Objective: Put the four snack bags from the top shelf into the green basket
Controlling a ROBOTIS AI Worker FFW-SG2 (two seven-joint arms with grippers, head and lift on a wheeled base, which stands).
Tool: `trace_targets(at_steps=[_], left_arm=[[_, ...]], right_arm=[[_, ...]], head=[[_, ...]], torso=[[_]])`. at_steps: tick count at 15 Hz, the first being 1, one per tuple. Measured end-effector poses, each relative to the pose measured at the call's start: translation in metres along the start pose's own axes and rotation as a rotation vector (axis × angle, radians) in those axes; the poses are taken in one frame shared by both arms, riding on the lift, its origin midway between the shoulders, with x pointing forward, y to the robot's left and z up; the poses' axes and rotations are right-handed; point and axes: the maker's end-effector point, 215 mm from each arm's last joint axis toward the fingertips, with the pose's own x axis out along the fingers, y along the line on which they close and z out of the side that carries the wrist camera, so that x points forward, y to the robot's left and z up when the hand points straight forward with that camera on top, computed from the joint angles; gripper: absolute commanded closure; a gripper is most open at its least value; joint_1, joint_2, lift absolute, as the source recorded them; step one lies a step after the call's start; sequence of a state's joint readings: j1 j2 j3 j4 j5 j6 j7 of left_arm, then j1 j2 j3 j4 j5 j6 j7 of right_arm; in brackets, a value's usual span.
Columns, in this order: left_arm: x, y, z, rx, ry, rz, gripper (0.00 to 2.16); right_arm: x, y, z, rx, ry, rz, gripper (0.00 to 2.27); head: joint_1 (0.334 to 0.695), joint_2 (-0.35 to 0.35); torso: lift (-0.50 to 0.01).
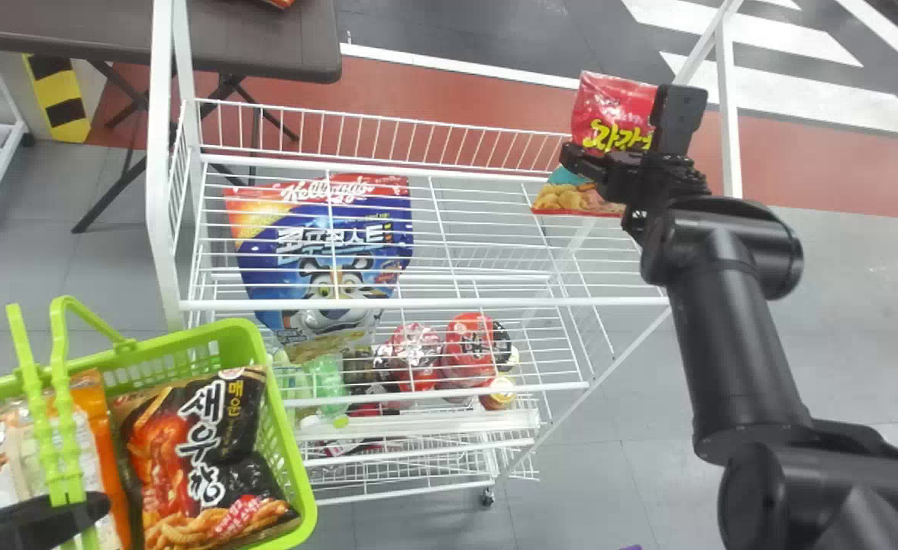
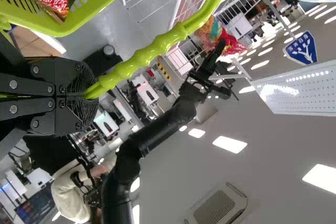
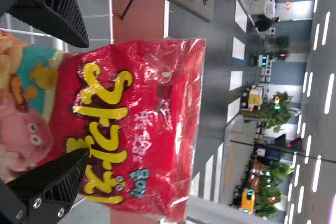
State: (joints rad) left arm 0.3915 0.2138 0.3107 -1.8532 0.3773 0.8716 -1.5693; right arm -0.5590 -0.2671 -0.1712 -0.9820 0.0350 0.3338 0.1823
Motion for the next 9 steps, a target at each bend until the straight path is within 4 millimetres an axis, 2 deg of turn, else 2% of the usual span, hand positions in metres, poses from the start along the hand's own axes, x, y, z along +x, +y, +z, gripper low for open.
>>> trace_targets(at_steps=[1, 2, 5, 9], left_arm=[[-0.002, 0.002, -0.001, -0.004, -0.004, 0.005, 2.15], [-0.005, 0.003, -0.001, -0.005, -0.008, 0.011, 2.15], [-0.008, 0.005, 0.000, -0.002, -0.013, 0.017, 2.15], [-0.009, 0.004, 0.000, 0.000, -0.011, 0.019, 2.15]], right_arm=[[0.003, 0.000, -0.002, -0.002, 0.004, 0.003, 2.05], [0.003, -0.001, -0.006, 0.008, 0.005, -0.001, 2.23], [-0.005, 0.000, -0.015, 0.052, -0.006, -0.010, 2.25], [-0.033, -0.003, 0.005, 0.133, -0.072, 0.007, 2.25]], head=[[0.695, -0.305], [0.695, -0.303], [0.695, -0.301], [0.695, -0.302]], torso=[[-0.003], [-0.003], [-0.003], [-0.003]])
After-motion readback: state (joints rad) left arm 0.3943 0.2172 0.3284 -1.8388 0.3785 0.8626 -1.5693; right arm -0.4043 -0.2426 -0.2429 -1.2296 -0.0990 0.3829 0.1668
